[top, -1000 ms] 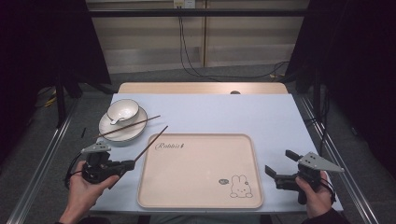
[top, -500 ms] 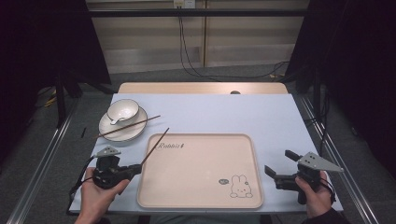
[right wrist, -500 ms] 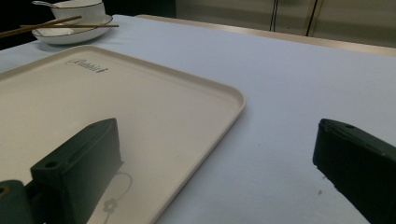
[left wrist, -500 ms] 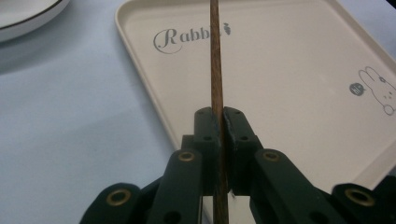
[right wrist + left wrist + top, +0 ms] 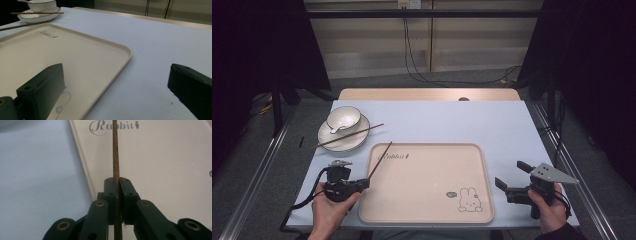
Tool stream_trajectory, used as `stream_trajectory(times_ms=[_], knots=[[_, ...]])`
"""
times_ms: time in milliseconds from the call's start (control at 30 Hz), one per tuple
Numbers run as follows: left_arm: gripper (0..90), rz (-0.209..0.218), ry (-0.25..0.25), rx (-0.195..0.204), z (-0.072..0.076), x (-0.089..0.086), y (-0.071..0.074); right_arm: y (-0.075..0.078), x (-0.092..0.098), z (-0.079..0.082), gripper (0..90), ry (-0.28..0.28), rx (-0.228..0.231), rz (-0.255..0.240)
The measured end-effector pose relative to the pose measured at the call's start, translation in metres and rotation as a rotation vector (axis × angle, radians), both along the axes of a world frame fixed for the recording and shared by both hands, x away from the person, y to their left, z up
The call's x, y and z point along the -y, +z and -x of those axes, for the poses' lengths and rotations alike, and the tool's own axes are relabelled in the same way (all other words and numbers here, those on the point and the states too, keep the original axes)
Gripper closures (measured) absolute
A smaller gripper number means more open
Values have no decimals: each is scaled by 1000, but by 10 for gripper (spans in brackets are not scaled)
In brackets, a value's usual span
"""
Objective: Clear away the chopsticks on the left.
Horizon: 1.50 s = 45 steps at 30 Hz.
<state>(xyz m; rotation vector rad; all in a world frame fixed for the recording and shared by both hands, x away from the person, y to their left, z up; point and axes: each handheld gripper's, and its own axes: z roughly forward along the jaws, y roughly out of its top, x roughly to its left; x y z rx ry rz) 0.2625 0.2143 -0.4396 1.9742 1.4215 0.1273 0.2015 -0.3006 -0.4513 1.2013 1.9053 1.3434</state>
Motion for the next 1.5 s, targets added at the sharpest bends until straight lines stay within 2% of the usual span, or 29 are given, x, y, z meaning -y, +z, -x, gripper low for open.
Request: stream_trajectory(times_ms=[100, 167, 200, 300, 367, 433, 567, 867, 967, 1100, 1200, 1233, 1333, 1400, 1500], knots=[[849, -27, -9, -14, -3, 5, -5, 0, 0, 0, 7, 1, 2, 2], [849, -25, -7, -5, -3, 6, -7, 0, 0, 0, 7, 0, 0, 0], [849, -24, 0, -16, -5, 7, -9, 0, 0, 0, 7, 1, 2, 1], [849, -39, 3, -17, -6, 7, -11, 0, 0, 0, 7, 1, 0, 0], [849, -38, 4, -43, -7, 12, -15, 0, 0, 0, 7, 3, -1, 0], [849, -41, -1, -51, -7, 12, -16, 0, 0, 0, 7, 4, -1, 0], [845, -54, 6, -55, -8, 14, -19, 0, 0, 0, 7, 2, 1, 2], [840, -45, 11, -58, -7, 15, -20, 0, -1, 0, 8, 4, 0, 4], [795, -35, 3, -60, -7, 15, -20, 0, -1, 0, 7, 5, 0, 5], [781, -29, 0, -66, -7, 14, -19, 0, -1, 0, 7, 4, 0, 5], [802, -34, 1, -72, -7, 14, -19, 0, -1, -1, 7, 5, 1, 7], [839, -30, -1, -77, -6, 14, -19, 0, -1, 0, 7, 4, 1, 5], [840, -14, 8, -82, -6, 14, -20, -1, 0, -1, 7, 5, 0, 7], [779, -4, 11, -79, -7, 14, -20, -1, 0, -1, 7, 5, 0, 6], [770, 6, 5, -85, -7, 14, -20, -1, 0, 0, 8, 3, -2, 3]])
